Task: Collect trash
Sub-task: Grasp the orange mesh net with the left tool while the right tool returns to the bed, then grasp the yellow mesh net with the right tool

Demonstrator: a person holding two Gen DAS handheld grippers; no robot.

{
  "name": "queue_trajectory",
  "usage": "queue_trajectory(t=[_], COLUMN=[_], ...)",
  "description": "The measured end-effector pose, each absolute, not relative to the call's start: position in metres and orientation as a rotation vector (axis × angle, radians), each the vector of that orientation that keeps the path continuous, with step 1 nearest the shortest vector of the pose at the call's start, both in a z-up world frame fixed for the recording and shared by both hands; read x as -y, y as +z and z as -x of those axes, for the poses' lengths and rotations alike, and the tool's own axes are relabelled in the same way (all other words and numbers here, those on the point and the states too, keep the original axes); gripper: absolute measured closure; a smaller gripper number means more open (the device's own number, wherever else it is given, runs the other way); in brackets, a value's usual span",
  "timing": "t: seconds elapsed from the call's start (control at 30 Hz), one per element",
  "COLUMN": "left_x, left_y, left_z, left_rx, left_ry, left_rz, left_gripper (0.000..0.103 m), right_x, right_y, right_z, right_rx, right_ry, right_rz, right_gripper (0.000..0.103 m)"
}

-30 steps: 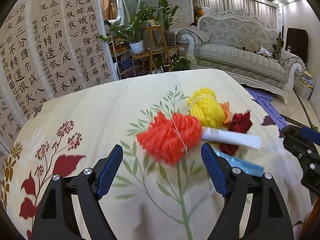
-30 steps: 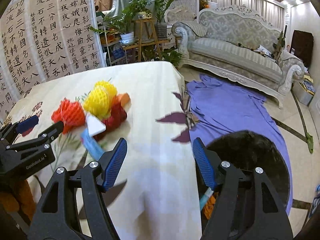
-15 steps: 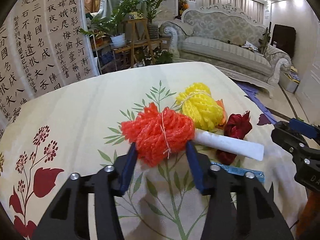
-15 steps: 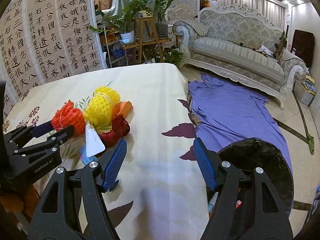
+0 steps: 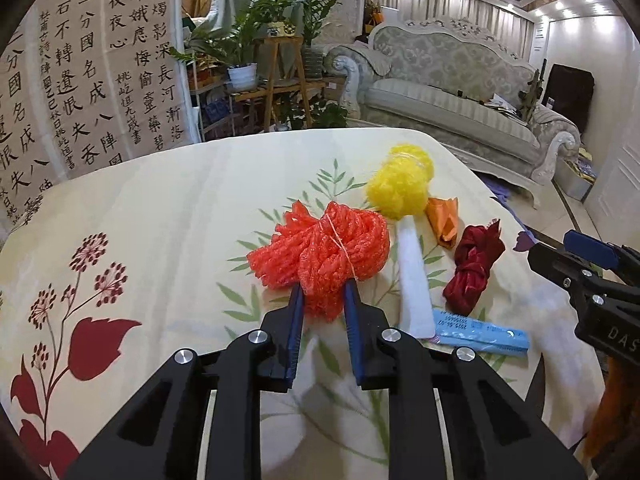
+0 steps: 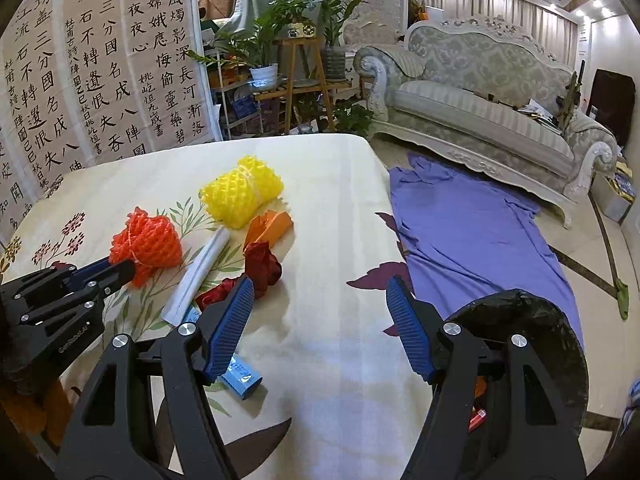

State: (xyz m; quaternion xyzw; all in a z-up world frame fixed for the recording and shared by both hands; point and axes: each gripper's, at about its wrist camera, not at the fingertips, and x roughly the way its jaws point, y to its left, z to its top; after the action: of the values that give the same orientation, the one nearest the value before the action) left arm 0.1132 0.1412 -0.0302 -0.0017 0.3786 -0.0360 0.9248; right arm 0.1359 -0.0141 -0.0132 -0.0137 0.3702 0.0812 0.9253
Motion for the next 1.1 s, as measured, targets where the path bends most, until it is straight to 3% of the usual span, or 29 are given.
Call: queue_trajectory(t=[0.87,1.1], left_x=[-0.231,-0.237], left_y=[-0.013,-0.018], left_z=[-0.144,-0.159], left_rx=[-0.724,-0.729], left_ry=[0.139,0.148], left_rz=[0.066,0.053], left_gripper=[0.082,0.082], right_x=[-0.046,-0.06], right_y=[-0.004,-0.017], right_z=[-0.214,-0.242], right_rx=[-0.781,-0.831], right_ry=[0.234,0.204], right_rz=[0.012,0.035], right_gripper=[0.035,0.029])
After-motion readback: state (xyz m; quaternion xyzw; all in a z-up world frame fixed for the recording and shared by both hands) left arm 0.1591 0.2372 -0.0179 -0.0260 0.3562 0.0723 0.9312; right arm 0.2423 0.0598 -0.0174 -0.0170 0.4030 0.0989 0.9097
